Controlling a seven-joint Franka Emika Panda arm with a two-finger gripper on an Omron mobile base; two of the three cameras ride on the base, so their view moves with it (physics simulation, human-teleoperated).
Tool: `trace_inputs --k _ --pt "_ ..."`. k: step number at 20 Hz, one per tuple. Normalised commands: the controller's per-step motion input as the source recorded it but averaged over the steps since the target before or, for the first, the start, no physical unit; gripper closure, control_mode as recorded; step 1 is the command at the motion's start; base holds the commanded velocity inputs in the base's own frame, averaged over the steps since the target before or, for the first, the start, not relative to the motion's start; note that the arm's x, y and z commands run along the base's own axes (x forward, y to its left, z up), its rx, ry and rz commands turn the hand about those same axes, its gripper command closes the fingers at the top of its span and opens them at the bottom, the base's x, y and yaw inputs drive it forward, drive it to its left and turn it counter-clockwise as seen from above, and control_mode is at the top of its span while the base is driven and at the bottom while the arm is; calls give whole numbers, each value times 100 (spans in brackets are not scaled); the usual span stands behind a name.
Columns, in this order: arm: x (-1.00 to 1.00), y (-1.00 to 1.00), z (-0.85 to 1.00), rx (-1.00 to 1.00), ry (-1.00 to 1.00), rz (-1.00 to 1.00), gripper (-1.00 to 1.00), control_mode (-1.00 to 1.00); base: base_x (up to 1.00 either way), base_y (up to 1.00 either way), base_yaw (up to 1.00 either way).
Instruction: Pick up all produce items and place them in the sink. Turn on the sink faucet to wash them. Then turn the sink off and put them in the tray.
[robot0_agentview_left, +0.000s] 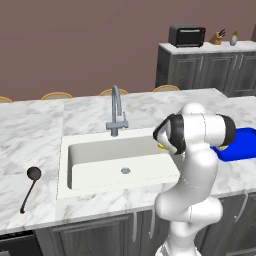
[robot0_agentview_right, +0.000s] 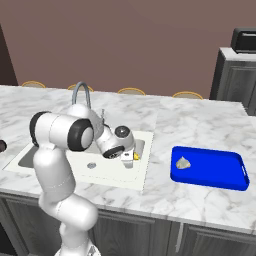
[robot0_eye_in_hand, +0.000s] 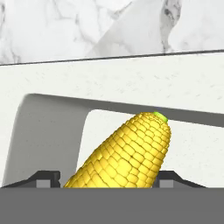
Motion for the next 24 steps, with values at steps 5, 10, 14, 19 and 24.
trace_inputs --k 5,10,14,19,24 --pt "-3 0 100 0 0 -6 100 -100 0 0 0" --pt "4 0 100 0 6 -8 100 -100 0 0 0" --pt "14 0 100 0 10 -10 100 -100 0 0 0" --pt "16 4 100 0 10 -8 100 -100 0 0 0" --pt "2 1 100 0 12 -5 100 -100 0 0 0"
